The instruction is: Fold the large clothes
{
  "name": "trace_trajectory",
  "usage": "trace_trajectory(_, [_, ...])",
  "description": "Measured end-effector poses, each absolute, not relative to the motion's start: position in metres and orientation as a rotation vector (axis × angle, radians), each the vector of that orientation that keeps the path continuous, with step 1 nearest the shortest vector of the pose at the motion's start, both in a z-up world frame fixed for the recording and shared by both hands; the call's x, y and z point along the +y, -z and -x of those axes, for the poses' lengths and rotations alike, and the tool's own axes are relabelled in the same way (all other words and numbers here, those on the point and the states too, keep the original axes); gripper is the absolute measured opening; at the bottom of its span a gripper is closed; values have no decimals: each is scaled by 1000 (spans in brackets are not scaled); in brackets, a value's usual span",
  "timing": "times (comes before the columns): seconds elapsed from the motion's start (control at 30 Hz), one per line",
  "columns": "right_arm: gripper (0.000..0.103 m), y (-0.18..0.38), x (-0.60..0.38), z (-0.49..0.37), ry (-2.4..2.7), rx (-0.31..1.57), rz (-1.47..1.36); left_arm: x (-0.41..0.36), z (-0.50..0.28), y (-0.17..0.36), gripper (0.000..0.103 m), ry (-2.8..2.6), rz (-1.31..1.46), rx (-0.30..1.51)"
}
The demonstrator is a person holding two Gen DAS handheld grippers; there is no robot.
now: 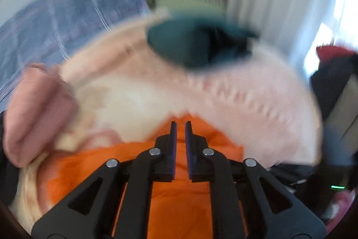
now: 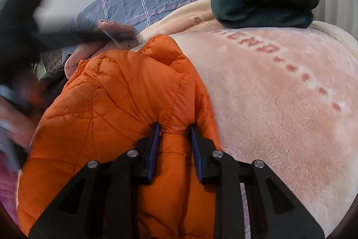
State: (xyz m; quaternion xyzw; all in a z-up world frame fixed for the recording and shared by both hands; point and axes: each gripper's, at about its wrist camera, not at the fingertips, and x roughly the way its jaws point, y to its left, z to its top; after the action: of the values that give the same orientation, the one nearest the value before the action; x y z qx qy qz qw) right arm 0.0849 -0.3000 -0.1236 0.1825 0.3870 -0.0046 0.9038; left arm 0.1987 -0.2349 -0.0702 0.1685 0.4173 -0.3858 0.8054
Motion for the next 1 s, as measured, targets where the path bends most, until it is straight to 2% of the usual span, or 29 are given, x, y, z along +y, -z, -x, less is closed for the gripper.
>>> trace_trajectory(0.03, [27,123,-302,-85,16,797,-387,-247,-206,102,11,791,-416,988])
trace_trajectory(0.1, [27,126,-307,-86,18,806,-417,-251,-210,129,11,754,-396,1011])
trace_trajectory(0.37, [28,124,-301,-85,5,802,-390,-245,-192,126,11,728,-426,933])
trace_trajectory(0.47, [29,125,-304,-83,-9,800,-402,-235,-189,103,11,745,-381,921])
trace_trajectory(0.57, [30,127,-307,-83,-19,797,-427,-214,-163,71,31,782,-341,866])
trace_trajectory(0.6, [31,127,-307,-83,-24,797,-435,-205,-147,57,35,815,-345,820])
trace_trajectory(0.7, [33,126,-311,-83,-46,791,-461,-172,-106,33,40,877,-302,768])
trace_trajectory(0.77, [38,121,-316,-79,-56,793,-487,-147,-81,27,45,920,-229,776])
trace_trajectory(0.87, [47,112,-325,-65,-69,791,-551,-114,-38,32,51,927,-211,762])
trace_trajectory(0.97, [49,107,-326,-53,-94,791,-536,-94,4,46,53,903,-255,763])
trace_trajectory(1.0, [49,108,-323,-52,-95,794,-506,-86,18,48,57,907,-265,753])
